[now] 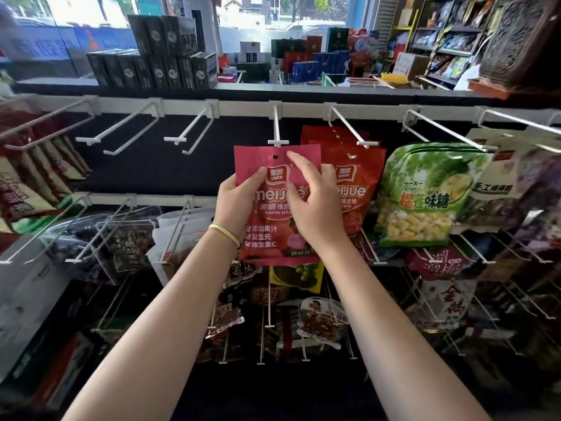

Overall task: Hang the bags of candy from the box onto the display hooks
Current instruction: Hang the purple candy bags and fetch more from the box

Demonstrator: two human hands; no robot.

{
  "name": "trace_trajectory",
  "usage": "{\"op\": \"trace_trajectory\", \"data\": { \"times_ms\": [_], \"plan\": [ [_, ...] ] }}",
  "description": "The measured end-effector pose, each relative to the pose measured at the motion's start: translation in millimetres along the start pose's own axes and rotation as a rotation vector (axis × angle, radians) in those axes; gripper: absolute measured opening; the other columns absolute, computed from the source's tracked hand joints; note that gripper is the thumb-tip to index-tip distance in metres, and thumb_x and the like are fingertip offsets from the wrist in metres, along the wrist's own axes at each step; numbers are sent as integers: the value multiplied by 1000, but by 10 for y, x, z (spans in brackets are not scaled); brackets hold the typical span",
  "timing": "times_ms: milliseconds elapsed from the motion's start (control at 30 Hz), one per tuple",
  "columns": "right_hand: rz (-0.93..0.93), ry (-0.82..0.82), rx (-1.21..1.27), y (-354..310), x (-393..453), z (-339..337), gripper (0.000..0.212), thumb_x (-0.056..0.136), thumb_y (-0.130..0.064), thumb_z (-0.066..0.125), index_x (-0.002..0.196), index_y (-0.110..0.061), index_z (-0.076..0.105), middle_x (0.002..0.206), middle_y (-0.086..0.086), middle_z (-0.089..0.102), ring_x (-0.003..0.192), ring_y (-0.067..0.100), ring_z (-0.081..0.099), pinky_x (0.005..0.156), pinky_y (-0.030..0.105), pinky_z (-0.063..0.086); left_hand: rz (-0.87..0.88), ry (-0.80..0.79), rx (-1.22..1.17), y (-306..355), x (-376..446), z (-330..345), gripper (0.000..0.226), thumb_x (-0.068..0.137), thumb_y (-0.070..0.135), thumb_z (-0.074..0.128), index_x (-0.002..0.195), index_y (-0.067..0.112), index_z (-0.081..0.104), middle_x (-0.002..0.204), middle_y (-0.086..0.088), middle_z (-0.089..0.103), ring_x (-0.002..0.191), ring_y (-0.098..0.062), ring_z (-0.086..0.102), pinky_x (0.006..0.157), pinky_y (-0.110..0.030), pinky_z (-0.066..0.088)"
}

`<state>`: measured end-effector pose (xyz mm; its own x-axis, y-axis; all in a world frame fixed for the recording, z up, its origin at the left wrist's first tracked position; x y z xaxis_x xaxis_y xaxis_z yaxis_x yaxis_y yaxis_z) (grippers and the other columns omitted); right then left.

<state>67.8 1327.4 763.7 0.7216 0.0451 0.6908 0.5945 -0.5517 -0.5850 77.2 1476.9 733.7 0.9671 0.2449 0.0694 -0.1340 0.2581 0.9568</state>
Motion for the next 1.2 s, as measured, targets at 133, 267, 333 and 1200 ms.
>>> {"op": "trace_trajectory", "data": {
  "times_ms": [133, 267, 333, 1200],
  "plan": [
    [36, -30, -39, 27, 53, 29, 49, 98, -14, 63, 145, -16, 52, 115, 4, 45, 83, 0, 49, 79, -5, 37, 0, 18, -14, -14, 63, -15, 14, 95, 24, 67, 103, 12, 72, 90, -4, 78, 83, -22, 75, 72, -34, 61],
    [28, -45, -214, 69, 30, 108, 55, 95, -14, 66, 147, -21, 50, 118, 8, 45, 88, 9, 53, 81, 10, 49, 8, 19, 59, -72, 180, -37, 15, 96, 27, 67, 101, 14, 72, 92, -3, 78, 83, -20, 75, 72, -32, 60],
    [-12, 39, -423, 56, -42, 106, 52, 90, -13, 71, 140, -20, 57, 124, 15, 50, 105, 23, 56, 84, 29, 55, 13, 23, 103, -96, 248, -32, 14, 96, 29, 67, 97, 16, 71, 90, -2, 78, 83, -19, 75, 75, -33, 60],
    [369, -513, 164, -1232, -920, 2528, 19, 96, -15, 57, 99, -18, 75, 76, -7, 70, 64, 10, 64, 64, 31, 54, 43, -487, 960, 198, 2, -2854, 18, 98, 22, 62, 84, 20, 74, 82, -1, 74, 75, -19, 70, 82, -43, 58]
  ]
}}
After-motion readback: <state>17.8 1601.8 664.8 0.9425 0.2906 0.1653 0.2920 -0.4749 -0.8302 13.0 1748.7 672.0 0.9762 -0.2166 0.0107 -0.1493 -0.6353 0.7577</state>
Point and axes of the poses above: each hand's wrist, its own x-axis towards the middle knuckle, its own z-axis out of the palm, y = z × x, the point moved 6 cm from there along x, towards the middle knuckle
